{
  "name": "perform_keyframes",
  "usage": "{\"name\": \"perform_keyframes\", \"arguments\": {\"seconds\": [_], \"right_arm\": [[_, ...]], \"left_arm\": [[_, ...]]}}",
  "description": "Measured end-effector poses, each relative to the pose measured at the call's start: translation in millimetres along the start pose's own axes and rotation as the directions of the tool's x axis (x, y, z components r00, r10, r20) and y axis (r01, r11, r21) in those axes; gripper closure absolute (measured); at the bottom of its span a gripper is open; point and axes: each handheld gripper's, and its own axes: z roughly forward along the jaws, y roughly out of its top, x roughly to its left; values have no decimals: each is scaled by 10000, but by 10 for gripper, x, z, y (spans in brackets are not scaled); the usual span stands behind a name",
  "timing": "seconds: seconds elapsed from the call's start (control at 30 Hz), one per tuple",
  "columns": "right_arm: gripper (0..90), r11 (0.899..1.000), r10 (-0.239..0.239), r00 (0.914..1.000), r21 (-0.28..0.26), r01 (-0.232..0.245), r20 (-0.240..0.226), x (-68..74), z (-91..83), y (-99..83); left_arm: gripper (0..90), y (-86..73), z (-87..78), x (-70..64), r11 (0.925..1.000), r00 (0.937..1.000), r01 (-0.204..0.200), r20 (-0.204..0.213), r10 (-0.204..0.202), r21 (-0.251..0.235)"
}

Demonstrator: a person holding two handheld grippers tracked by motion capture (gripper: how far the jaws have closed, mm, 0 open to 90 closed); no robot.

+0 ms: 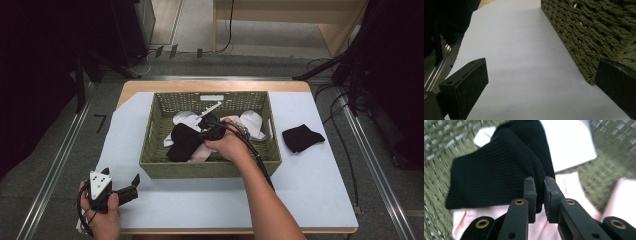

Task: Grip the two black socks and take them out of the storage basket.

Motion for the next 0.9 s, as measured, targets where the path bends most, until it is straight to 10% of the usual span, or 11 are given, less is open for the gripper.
{"name": "perform_keyframes", "arguments": {"seconds": [0.2,0.53,0.9], "right_arm": [[836,9872,22,9996,-1593,25,291,1,-175,36],[836,9317,-17,9990,-3627,179,449,14,-387,37],[839,8242,261,9868,-5621,692,1597,40,-636,5]], "left_arm": [[0,0,2,-1,10000,10000,19,-9,-19,-15],[0,1,3,-2,10000,10000,26,-4,-26,-2],[0,2,0,5,10000,10000,41,23,-41,8]]}}
